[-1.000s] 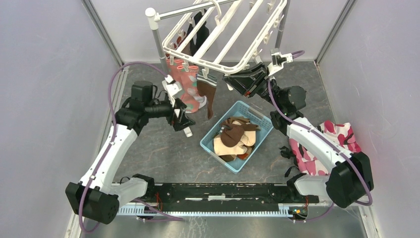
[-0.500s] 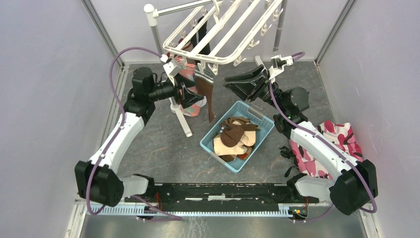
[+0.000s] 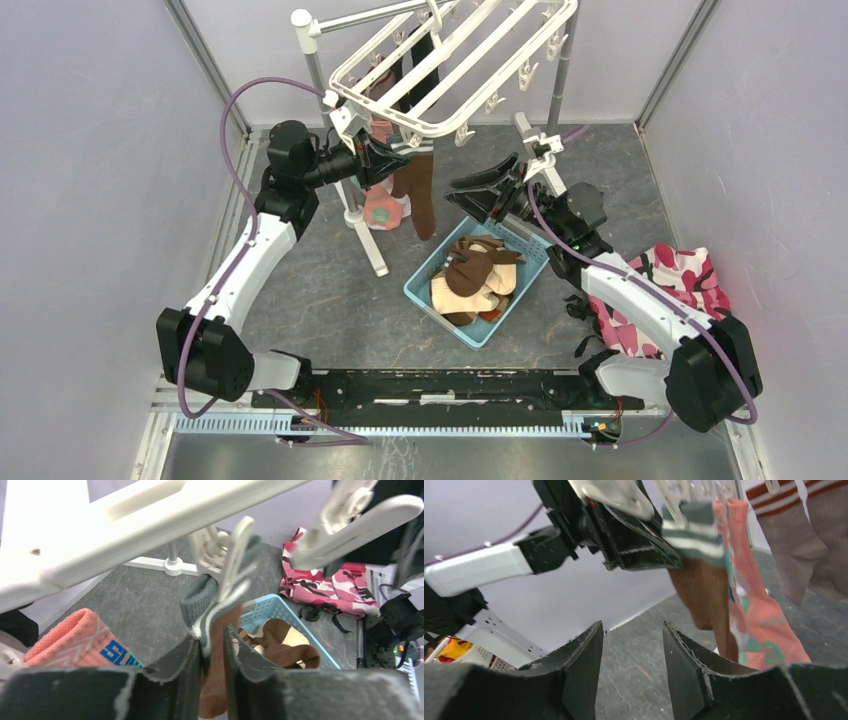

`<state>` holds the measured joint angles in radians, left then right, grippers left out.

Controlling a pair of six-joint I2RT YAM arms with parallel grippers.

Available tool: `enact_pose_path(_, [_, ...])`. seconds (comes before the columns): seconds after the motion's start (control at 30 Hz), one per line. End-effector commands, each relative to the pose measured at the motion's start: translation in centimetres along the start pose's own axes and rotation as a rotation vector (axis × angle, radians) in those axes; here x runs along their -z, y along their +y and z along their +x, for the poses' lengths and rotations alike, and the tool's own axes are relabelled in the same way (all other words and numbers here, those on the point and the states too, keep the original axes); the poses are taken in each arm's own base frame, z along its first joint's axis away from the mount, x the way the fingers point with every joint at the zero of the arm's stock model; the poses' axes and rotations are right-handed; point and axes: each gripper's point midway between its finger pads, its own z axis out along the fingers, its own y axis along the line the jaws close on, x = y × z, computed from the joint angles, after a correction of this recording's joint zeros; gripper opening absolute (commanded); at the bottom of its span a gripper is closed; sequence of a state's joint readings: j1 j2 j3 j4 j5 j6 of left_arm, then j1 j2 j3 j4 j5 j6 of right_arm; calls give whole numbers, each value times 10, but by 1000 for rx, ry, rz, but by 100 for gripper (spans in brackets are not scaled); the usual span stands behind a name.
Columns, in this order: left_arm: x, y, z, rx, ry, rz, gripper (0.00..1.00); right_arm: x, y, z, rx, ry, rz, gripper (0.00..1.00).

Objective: Remove the socks clipped to the hanger
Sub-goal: Remove the sock from the hanger.

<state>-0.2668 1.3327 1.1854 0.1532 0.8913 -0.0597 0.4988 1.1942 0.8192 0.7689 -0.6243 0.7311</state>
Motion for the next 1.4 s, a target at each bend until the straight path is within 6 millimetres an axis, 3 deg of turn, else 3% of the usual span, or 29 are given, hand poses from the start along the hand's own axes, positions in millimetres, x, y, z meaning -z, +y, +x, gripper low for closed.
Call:
enact_pose_path(0.0, [-2, -7, -23, -76, -46, 31, 19, -8, -18, 21, 73, 31, 20, 54])
enact_pose_path(0.17, [2, -15, -24, -56, -39, 40, 2, -27, -25, 31, 100, 31, -14, 55])
enact_pose_path(0.53, [19, -54, -45, 80, -63, 40, 2, -30, -14, 46, 122, 24, -71, 58])
enact_pose_path(0.73, [22, -84, -60, 191, -98, 54, 2, -21, 2, 40, 170, 5, -68, 59])
enact_pose_path(1.0, [-7, -124, -66, 224, -88, 110, 2, -15, 24, 21, 272, -20, -29, 62])
enact_pose_path(1.17, [-18, -120, -72, 246, -87, 90, 2, -12, 32, 22, 263, -25, -53, 62])
enact_pose_path(1.37, [-17, -117, -80, 256, -103, 66, 2, -26, 39, 26, 218, -35, -95, 59])
